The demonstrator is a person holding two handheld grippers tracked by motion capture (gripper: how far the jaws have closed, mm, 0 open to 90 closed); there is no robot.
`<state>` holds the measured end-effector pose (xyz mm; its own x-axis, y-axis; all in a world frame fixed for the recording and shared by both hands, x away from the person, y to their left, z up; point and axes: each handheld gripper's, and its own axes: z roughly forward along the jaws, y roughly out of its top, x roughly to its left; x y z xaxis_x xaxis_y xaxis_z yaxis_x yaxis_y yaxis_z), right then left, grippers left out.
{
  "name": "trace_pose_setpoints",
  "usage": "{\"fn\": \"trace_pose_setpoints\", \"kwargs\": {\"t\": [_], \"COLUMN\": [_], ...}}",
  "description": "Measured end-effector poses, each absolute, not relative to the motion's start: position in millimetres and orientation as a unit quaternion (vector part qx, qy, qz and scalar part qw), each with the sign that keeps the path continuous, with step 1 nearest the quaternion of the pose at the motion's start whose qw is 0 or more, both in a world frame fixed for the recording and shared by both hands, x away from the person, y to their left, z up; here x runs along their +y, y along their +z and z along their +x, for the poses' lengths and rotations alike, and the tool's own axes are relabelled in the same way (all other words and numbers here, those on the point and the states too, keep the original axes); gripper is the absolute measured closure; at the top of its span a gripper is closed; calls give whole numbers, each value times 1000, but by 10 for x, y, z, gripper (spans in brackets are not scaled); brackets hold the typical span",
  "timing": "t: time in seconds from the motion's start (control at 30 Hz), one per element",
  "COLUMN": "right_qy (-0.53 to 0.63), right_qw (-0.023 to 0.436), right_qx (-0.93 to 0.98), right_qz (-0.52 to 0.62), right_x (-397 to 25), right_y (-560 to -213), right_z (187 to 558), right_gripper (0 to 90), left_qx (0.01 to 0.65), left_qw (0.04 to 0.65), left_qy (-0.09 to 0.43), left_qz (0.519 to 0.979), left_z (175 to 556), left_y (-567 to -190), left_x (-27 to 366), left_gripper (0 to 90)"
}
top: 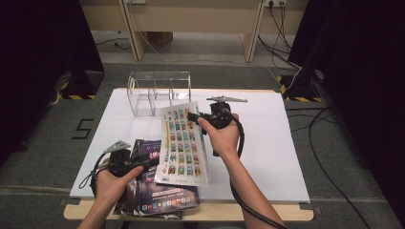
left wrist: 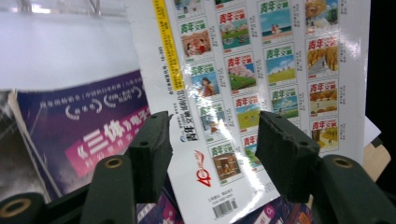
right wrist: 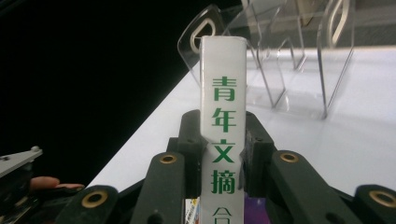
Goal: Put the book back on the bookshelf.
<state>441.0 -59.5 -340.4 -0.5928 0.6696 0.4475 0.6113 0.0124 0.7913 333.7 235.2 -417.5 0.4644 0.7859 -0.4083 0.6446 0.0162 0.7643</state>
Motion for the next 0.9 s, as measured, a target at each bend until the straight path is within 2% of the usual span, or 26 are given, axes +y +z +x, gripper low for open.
{"fn": "trace_pose_setpoints", "kwargs": {"t": [0.3,0.6,0.9], "right_qy": [549,565,571], "right_qw": [83,114,139], "right_qx": [711,696,683], "right_qz": [432,429,434], "right_x": [-365,-214,-81], "right_y": [-3176,-3038,-2955], "right_z": [4415,4435,4458], "right_gripper": [741,741,740], "left_qx": [483,457,447], "left_qw": [510,535,538], "left_qy": [103,117,156], "left_qz": [704,701,698], "left_z": [3486,3557,3641], "left_y": [-3888,-3622,-3442], "left_x": [2132,1902,1626], "left_gripper": [396,380,326]}}
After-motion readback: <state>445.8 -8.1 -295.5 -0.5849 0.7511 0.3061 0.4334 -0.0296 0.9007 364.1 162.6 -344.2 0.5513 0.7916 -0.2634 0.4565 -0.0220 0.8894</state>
